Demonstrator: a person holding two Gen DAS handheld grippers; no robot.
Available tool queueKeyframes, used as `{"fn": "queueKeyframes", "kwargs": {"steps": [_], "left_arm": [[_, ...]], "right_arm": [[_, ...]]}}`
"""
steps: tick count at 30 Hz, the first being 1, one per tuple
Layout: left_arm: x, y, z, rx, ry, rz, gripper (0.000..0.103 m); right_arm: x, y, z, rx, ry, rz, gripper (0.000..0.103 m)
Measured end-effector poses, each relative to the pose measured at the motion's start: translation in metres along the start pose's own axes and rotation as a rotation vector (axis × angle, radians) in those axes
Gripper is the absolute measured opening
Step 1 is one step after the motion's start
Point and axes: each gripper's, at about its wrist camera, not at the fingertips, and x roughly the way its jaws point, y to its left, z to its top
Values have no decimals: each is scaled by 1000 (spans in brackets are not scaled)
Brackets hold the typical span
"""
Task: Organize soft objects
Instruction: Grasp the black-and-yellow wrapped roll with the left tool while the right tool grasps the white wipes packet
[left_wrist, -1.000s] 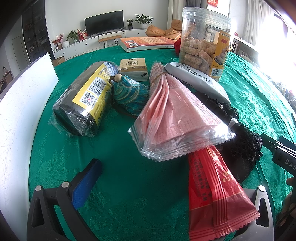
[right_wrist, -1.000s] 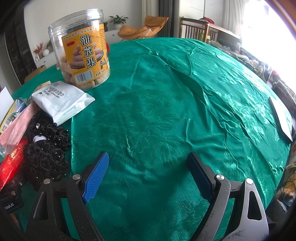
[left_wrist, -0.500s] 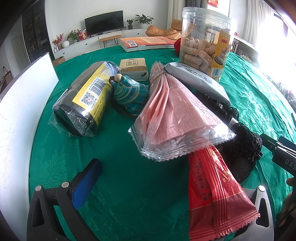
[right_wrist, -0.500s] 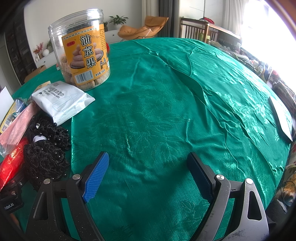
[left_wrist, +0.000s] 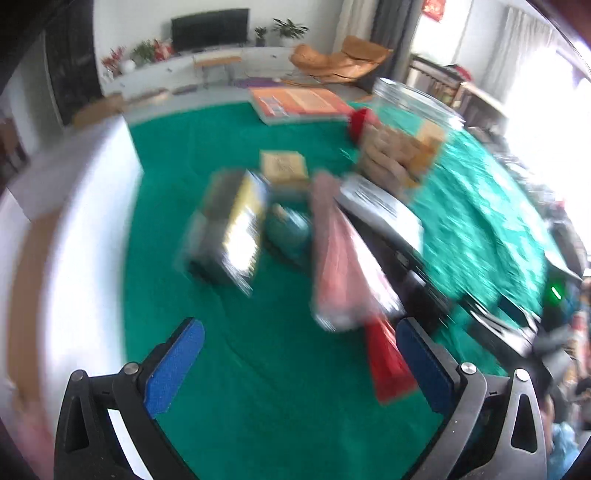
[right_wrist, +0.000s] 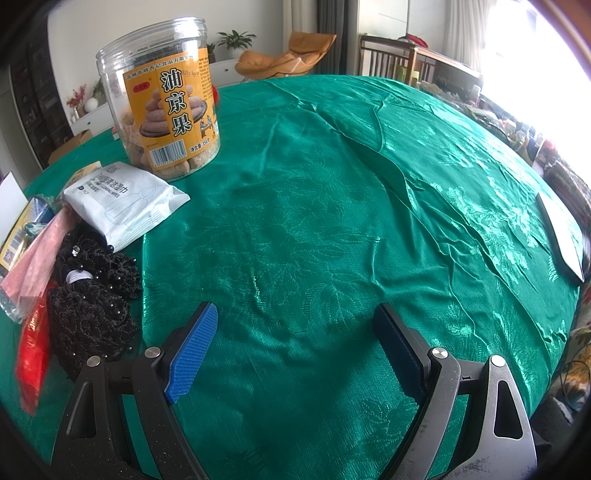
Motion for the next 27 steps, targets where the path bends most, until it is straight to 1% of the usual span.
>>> {"fn": "queueKeyframes", "kwargs": {"steps": [1, 2, 5, 7, 8, 9, 10, 11, 12, 13, 14, 15, 16, 18, 19, 21, 22, 23, 24, 25, 26, 27], "left_arm": [[6, 3, 15, 3, 14, 49, 103], [15, 7, 27, 5, 36, 75, 103], [60, 30, 59, -11, 126, 127, 103], [88, 43, 67, -9, 166, 163, 102], [98, 49, 64, -8, 180, 186, 98], [105, 55, 63, -14, 191, 186, 92], [108, 60, 60, -36, 193, 121, 75], [109, 63, 57, -63, 189, 51, 57], [106, 65, 55, -81, 179, 38, 57], [103, 64, 51, -80, 171, 57, 55], [100, 63, 48, -76, 167, 73, 55], [100, 62, 49, -79, 167, 72, 54], [100, 62, 50, -97, 171, 52, 54], [97, 64, 51, -157, 183, 3, 54], [96, 61, 49, -157, 179, 12, 54], [94, 58, 45, -167, 168, 4, 54], [96, 56, 45, -169, 162, 2, 54], [95, 56, 42, -171, 160, 1, 54], [95, 55, 40, -171, 156, 2, 55], [94, 54, 39, -161, 149, 12, 55], [91, 52, 35, -146, 147, 26, 55], [88, 49, 31, -123, 148, 42, 55]], "right_arm": [[0, 0, 0, 0, 0, 0, 89], [0, 0, 0, 0, 0, 0, 89], [0, 0, 0, 0, 0, -1, 89], [-1, 1, 0, 0, 0, 2, 89], [-3, 1, -1, 1, 1, 11, 89], [-5, -2, -1, 16, -2, 41, 88], [-9, -10, 0, 58, -13, 107, 88], [-16, -19, 2, 111, -41, 199, 88], [-25, -26, 4, 156, -82, 269, 88], [-32, -26, 10, 161, -119, 302, 88], [-35, -19, 19, 118, -144, 330, 88], [-33, -7, 33, 37, -142, 370, 88], [-27, 9, 49, -48, -117, 410, 88], [-6, 44, 75, -202, -41, 462, 88], [8, 63, 82, -277, 10, 467, 87], [38, 94, 88, -392, 94, 453, 87], [50, 104, 89, -430, 114, 450, 87], [57, 110, 90, -448, 114, 447, 89], [58, 113, 92, -454, 94, 447, 88], [58, 114, 94, -442, 96, 467, 86], [58, 115, 96, -429, 119, 492, 81], [56, 115, 96, -426, 156, 502, 74]]}}
